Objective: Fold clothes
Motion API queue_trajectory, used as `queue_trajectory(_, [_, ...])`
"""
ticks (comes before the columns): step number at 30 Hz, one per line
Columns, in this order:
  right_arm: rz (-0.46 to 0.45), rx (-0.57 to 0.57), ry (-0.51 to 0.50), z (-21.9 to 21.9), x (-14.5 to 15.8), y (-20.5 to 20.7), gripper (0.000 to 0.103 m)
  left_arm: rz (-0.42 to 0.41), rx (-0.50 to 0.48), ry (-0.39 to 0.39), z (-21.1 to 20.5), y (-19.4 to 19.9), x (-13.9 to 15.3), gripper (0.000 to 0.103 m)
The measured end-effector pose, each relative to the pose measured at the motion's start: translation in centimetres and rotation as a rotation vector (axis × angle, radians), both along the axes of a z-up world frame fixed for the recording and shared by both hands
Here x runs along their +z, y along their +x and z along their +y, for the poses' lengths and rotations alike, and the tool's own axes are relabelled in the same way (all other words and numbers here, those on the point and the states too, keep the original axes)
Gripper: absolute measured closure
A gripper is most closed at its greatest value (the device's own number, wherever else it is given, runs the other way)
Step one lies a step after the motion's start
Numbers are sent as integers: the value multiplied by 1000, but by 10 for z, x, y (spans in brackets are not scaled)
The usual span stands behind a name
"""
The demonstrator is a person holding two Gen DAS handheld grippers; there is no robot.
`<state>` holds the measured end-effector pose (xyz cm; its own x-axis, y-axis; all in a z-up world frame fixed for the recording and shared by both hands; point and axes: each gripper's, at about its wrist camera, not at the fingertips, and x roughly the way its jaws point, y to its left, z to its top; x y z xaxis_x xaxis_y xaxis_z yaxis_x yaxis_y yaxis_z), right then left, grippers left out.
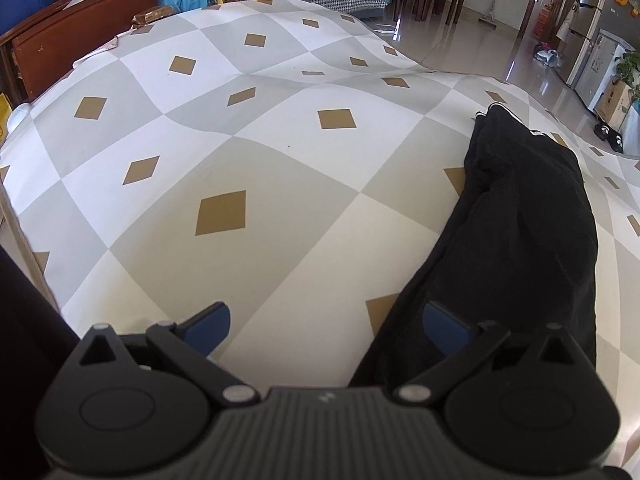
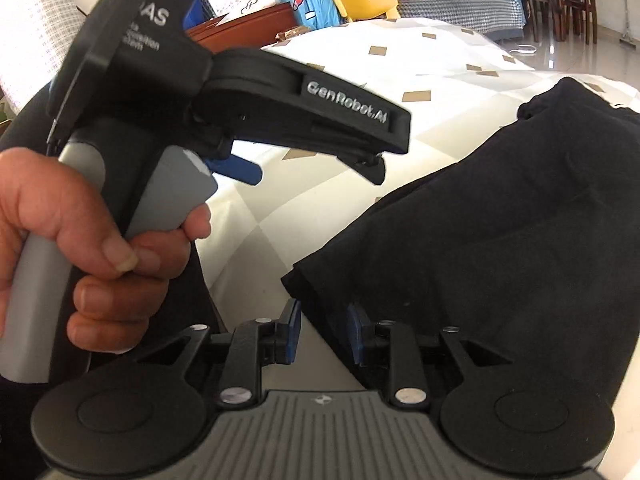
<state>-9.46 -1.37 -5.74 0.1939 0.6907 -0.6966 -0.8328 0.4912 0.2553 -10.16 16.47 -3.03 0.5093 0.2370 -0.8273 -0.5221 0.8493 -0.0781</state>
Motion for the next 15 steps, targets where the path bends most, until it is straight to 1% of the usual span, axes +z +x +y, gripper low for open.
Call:
queue_trajectory(5, [-1,-113,65,-19,11,14,76,2,8,-3,2,0,-2,0])
queue_trajectory(6, [1,-132,65,-20,10,16,76,0,9,-5,2,0,-1,0])
queue_trajectory(8, [1,-151,33,-20,5,18,75,-4,10,-7,2,1,-1,0])
queue_trajectory(11, [15,-164,-64,-12,2,19,75,9,7,-15,1,4,-4,0])
queue_trajectory(12, [12,-166,-55,-14,3,17,73,9,7,-19,0,5,-4,0])
queue_trajectory(15, [53,-175,-69,-16,4,19,72,6,1,-24,-3,13,-6,0])
